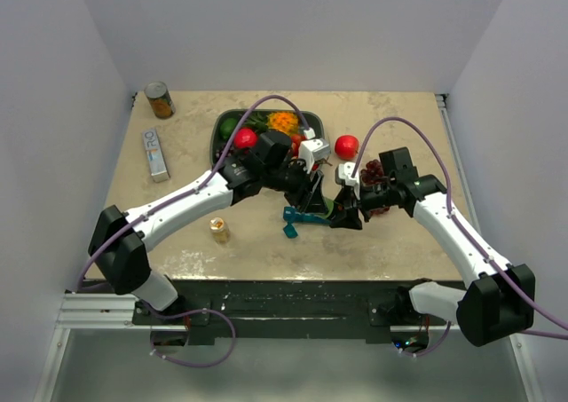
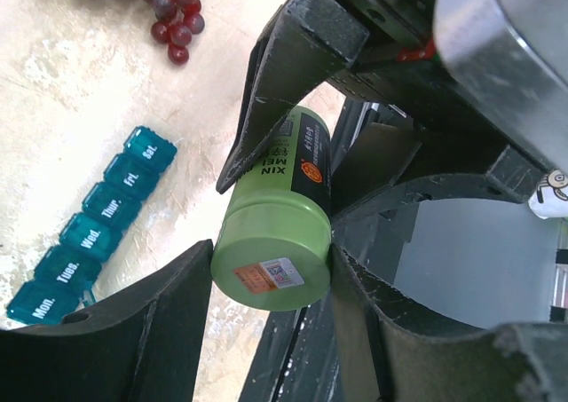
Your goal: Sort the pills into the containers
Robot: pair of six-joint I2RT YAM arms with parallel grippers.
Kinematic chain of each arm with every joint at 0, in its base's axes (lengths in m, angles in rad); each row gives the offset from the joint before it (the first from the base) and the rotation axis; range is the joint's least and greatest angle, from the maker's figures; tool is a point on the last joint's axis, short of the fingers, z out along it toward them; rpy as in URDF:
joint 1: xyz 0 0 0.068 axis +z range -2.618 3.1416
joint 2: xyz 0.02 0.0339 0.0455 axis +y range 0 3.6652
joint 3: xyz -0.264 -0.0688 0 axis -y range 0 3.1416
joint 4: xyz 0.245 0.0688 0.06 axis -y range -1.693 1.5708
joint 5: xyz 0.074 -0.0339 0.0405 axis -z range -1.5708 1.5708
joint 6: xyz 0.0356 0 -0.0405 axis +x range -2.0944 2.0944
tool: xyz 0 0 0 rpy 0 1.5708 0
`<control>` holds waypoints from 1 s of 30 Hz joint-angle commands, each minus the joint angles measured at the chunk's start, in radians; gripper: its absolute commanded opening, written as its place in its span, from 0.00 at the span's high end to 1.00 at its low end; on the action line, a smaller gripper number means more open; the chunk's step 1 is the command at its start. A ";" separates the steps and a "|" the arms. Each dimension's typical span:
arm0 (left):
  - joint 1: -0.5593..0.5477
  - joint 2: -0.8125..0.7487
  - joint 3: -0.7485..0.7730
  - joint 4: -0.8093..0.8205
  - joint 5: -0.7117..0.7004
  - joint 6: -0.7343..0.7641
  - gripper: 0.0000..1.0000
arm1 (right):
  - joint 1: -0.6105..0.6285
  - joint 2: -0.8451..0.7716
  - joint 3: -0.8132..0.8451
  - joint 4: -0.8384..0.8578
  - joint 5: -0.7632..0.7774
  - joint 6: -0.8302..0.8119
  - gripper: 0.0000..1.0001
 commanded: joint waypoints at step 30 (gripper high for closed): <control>-0.019 -0.070 -0.034 0.039 -0.093 0.021 0.33 | -0.033 -0.051 0.020 0.106 -0.229 0.027 1.00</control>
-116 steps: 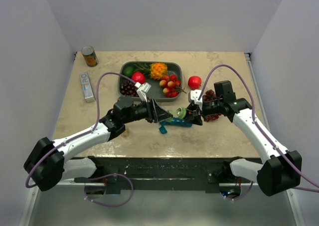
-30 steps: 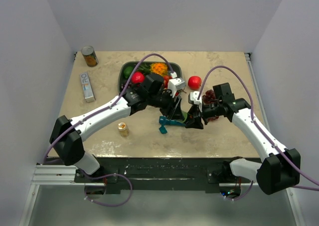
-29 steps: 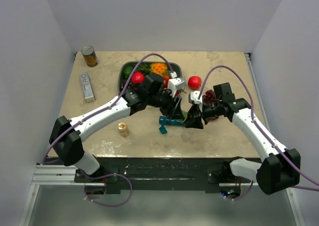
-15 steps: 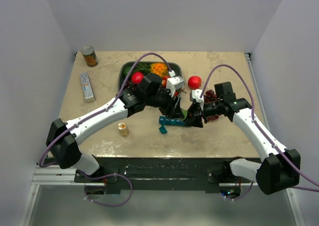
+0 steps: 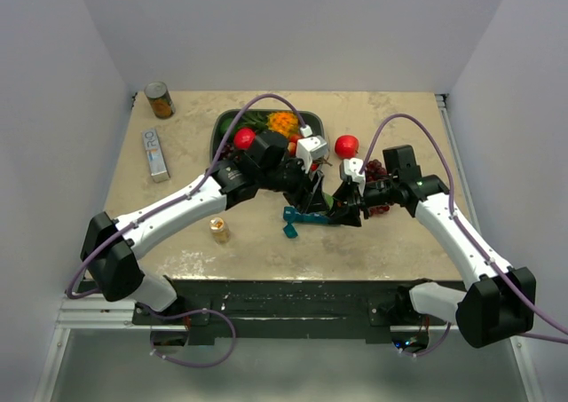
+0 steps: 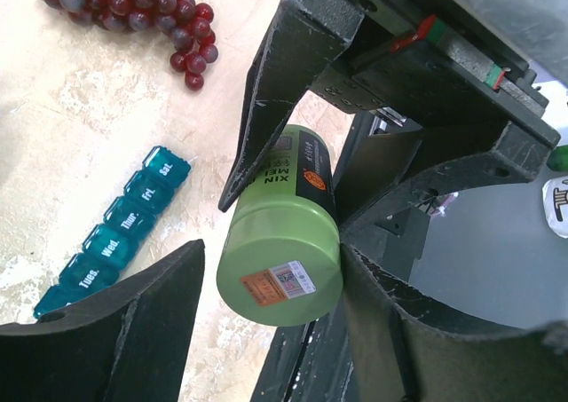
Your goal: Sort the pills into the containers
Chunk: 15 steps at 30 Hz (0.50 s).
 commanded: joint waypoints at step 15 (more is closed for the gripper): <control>-0.002 -0.059 -0.049 -0.020 -0.061 0.033 0.32 | -0.009 -0.049 0.020 0.046 -0.122 0.001 1.00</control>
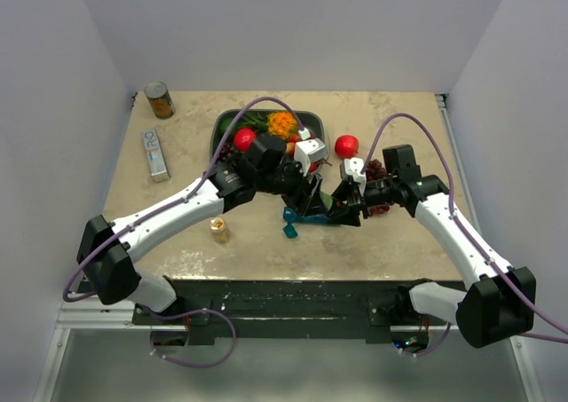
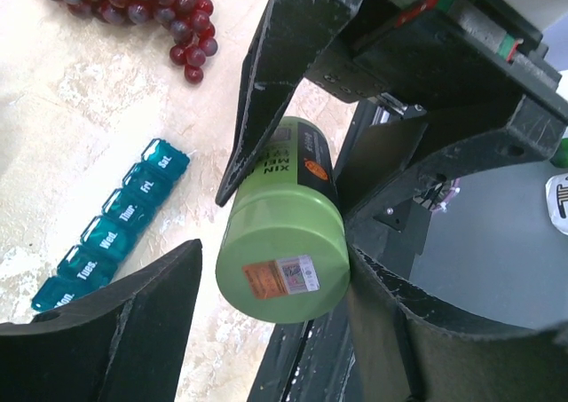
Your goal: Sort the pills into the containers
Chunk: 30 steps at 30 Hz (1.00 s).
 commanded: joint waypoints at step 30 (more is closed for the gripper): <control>0.057 -0.241 -0.180 0.044 0.111 -0.008 0.32 | -0.023 -0.055 0.015 0.029 -0.073 -0.007 1.00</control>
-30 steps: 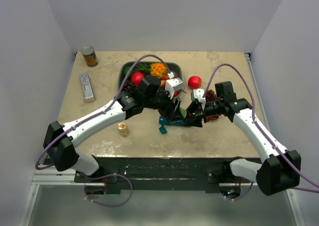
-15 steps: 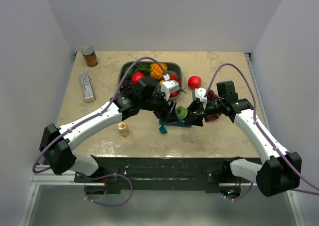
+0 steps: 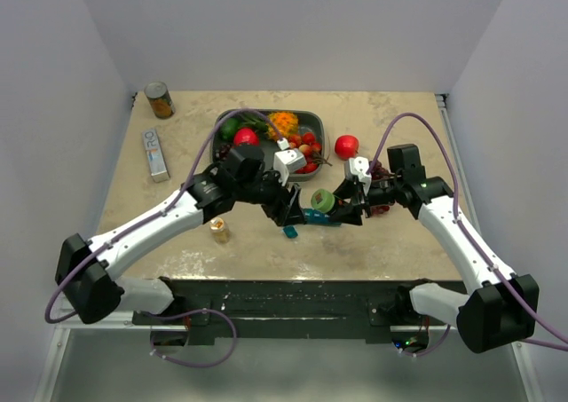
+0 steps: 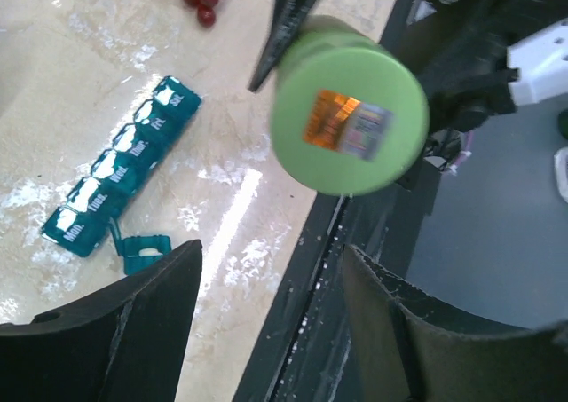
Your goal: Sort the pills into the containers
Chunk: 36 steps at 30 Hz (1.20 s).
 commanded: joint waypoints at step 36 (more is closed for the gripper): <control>-0.081 0.002 0.062 0.240 -0.200 -0.474 0.23 | -0.002 -0.028 0.012 0.013 -0.016 -0.016 1.00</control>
